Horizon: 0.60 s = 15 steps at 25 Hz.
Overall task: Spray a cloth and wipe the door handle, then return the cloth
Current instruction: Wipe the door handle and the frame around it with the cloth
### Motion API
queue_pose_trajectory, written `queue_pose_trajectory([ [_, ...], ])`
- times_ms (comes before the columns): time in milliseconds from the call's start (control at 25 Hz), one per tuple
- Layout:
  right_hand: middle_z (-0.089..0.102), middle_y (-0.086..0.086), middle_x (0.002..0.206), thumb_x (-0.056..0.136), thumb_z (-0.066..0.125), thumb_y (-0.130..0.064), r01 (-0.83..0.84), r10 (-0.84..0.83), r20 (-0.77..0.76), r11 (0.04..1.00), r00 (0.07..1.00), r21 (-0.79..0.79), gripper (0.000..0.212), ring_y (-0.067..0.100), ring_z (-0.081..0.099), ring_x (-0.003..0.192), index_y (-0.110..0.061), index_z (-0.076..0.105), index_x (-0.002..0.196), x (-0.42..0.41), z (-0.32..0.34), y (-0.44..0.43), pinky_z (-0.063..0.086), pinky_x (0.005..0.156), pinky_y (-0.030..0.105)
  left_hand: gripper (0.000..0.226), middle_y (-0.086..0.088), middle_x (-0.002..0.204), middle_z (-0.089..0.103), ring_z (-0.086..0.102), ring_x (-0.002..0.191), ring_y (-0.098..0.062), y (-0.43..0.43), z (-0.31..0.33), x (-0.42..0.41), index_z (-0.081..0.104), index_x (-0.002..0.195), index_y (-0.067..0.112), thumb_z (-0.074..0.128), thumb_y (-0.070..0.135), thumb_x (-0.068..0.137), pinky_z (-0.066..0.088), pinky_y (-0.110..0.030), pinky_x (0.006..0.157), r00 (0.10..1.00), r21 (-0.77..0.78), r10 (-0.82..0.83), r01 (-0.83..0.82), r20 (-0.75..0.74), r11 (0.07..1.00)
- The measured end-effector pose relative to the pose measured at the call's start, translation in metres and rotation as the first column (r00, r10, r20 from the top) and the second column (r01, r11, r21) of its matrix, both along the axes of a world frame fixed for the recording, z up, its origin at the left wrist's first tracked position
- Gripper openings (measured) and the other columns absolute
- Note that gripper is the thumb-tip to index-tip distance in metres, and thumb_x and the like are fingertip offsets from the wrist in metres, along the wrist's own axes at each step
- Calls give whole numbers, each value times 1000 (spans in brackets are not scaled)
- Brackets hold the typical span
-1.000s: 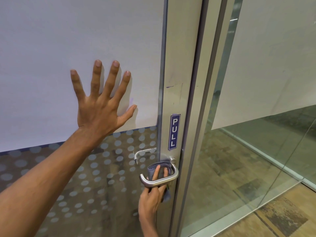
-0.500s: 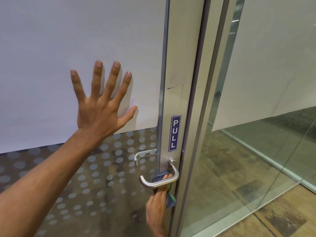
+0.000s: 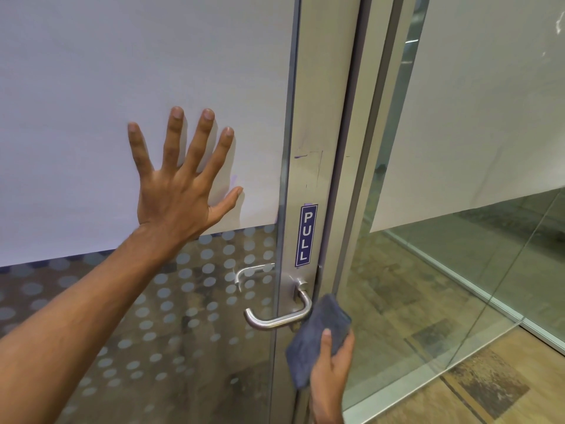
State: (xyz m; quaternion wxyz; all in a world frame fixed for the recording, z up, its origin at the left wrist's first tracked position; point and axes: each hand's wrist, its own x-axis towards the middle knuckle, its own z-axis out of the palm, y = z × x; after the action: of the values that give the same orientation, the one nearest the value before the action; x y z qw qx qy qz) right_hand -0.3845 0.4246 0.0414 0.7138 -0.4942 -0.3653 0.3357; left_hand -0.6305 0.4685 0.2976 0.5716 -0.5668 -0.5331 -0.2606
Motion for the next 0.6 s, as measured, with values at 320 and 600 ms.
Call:
queue_pose_trajectory([
  [320,65,2,122,93,47,8,-218,231,371,973,899,-77,39,18,59,117,-23,63,111,7,46,22,46,102,30,87,-10,169,11,17,152,-43,-3,0,2,8,165,23,27,75,97,8,-75,108,1000,-13,5,-5,-3,1000],
  [600,68,18,113,95,47,0,-149,187,113,947,976,-284,21,27,64,105,-8,59,110,25,57,0,46,82,24,88,-9,170,6,12,152,-41,-1,-1,-1,8,165,23,26,75,97,6,-74,109,1000,3,-3,3,-11,1000],
])
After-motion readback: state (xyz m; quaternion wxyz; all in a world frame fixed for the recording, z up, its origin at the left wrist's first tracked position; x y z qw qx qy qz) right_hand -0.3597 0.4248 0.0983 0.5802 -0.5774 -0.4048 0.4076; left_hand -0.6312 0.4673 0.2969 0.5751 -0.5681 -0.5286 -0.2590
